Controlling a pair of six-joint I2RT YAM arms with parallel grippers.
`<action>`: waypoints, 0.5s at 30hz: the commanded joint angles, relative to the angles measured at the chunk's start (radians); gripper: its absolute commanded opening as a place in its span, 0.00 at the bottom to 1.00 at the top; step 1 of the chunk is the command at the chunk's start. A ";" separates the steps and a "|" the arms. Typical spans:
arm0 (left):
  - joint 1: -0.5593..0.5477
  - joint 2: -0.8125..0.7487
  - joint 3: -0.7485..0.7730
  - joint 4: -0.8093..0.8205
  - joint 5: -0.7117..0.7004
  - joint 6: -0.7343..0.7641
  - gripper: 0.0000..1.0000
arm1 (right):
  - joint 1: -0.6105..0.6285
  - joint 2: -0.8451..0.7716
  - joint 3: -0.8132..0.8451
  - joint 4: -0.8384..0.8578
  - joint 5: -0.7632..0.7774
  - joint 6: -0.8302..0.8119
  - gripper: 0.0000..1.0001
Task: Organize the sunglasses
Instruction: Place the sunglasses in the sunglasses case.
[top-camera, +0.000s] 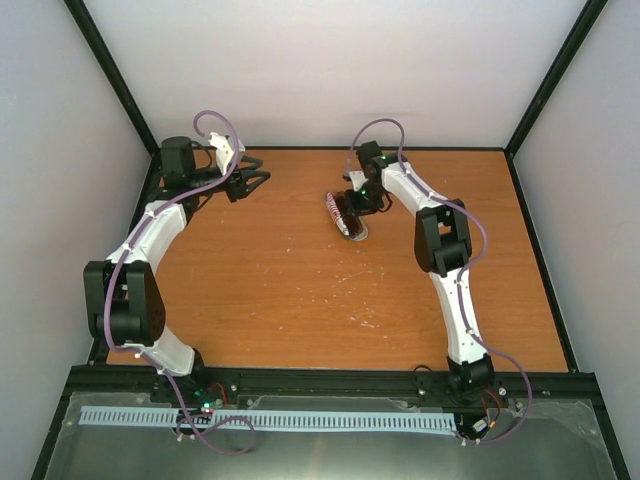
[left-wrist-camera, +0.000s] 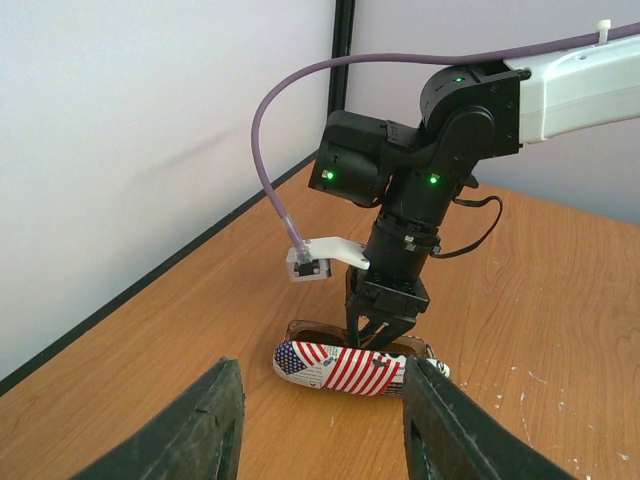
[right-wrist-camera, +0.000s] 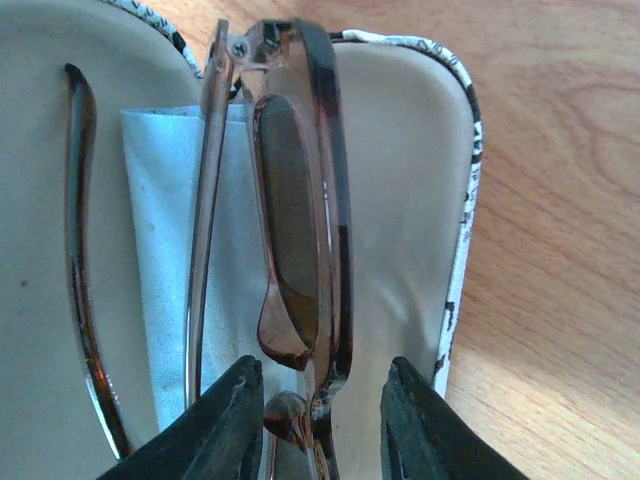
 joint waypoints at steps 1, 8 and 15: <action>0.004 0.017 0.045 -0.017 0.016 0.023 0.45 | 0.000 -0.028 -0.022 -0.043 0.062 0.001 0.32; 0.005 0.022 0.058 -0.018 0.029 0.022 0.46 | -0.003 -0.069 -0.019 -0.071 0.130 -0.010 0.37; 0.004 0.027 0.068 -0.021 0.038 0.023 0.46 | -0.013 -0.102 -0.032 -0.077 0.153 -0.013 0.39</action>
